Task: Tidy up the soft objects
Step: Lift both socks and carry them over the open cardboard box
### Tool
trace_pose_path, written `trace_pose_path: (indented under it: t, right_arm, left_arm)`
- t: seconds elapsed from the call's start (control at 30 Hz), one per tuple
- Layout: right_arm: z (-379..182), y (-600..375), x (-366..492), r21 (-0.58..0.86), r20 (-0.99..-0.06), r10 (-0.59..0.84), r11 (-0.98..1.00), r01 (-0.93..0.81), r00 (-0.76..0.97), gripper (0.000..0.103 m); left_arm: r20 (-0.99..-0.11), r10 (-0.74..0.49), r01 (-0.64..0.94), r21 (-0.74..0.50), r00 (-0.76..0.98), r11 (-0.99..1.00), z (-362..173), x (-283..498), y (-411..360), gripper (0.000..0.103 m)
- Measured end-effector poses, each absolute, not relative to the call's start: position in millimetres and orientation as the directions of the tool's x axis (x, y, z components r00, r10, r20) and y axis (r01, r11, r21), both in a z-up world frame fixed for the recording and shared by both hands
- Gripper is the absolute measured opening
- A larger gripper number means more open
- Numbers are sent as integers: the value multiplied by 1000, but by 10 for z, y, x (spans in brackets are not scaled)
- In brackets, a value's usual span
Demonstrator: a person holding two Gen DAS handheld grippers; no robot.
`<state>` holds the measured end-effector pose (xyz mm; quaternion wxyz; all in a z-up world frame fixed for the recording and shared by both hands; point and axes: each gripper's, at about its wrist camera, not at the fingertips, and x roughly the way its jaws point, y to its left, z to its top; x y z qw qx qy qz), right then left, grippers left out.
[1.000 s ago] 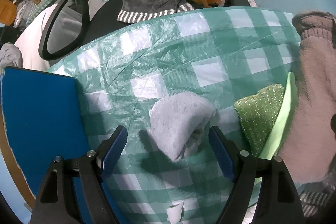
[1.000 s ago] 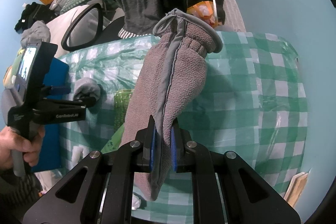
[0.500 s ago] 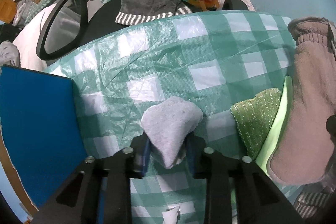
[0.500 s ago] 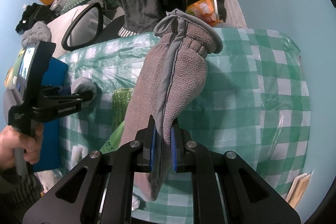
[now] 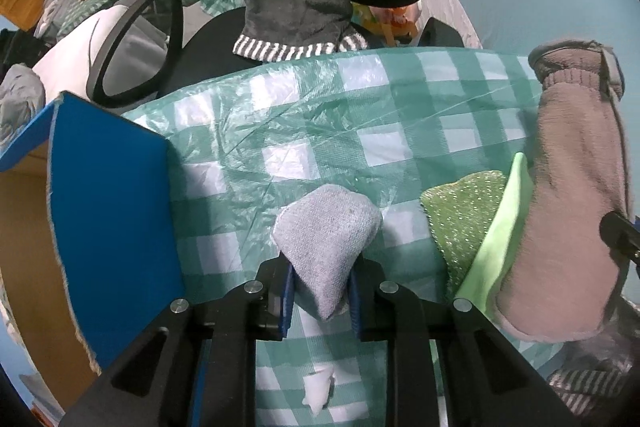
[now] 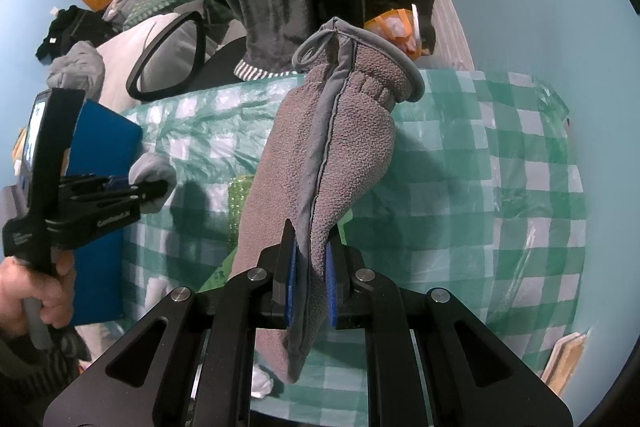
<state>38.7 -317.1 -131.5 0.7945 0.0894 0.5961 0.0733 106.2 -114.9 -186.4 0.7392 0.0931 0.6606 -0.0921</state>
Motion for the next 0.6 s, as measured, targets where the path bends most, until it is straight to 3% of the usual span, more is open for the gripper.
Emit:
trace_pose_path:
  t: [0.6]
  right_arm:
    - [-1036,-3031,289,233,-918,233,972,-39,321,11]
  left_arm:
    - [-984,-48,232,-7,172,973,-1298,852,-1032,22]
